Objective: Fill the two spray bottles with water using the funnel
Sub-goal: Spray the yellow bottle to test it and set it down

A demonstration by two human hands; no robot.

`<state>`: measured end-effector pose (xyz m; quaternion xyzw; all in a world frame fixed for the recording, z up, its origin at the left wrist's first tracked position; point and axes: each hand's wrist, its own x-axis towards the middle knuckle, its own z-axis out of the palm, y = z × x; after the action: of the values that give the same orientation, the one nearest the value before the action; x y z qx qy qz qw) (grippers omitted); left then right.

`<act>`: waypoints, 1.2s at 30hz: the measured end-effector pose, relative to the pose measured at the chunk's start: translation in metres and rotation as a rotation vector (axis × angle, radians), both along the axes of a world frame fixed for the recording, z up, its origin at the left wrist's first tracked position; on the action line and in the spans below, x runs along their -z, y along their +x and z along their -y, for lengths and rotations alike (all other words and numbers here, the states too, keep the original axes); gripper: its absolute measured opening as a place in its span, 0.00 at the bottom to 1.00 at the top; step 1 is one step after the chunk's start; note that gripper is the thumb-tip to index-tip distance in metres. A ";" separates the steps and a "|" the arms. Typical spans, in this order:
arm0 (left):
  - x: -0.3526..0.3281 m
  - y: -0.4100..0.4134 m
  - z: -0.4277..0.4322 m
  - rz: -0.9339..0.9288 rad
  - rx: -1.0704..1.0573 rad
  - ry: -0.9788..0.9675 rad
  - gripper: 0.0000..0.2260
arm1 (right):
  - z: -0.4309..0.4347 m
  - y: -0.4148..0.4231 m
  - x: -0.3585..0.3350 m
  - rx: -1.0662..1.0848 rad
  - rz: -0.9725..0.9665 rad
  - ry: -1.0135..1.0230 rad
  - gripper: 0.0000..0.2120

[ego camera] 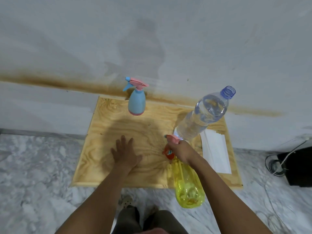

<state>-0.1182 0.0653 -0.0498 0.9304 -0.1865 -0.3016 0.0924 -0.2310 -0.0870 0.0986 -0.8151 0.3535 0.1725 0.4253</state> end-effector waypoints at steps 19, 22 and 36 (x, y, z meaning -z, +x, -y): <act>-0.004 -0.001 0.001 -0.003 0.008 0.007 0.42 | -0.003 0.001 0.003 0.176 0.030 0.093 0.14; -0.005 -0.002 0.001 -0.015 0.004 -0.002 0.42 | -0.006 0.000 0.000 0.175 0.059 0.088 0.13; -0.009 -0.002 0.000 -0.027 -0.001 -0.002 0.43 | -0.002 -0.005 0.007 0.188 0.024 0.104 0.19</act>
<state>-0.1200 0.0649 -0.0410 0.9263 -0.1849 -0.3139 0.0961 -0.2358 -0.0848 0.0915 -0.7571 0.4138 0.1400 0.4857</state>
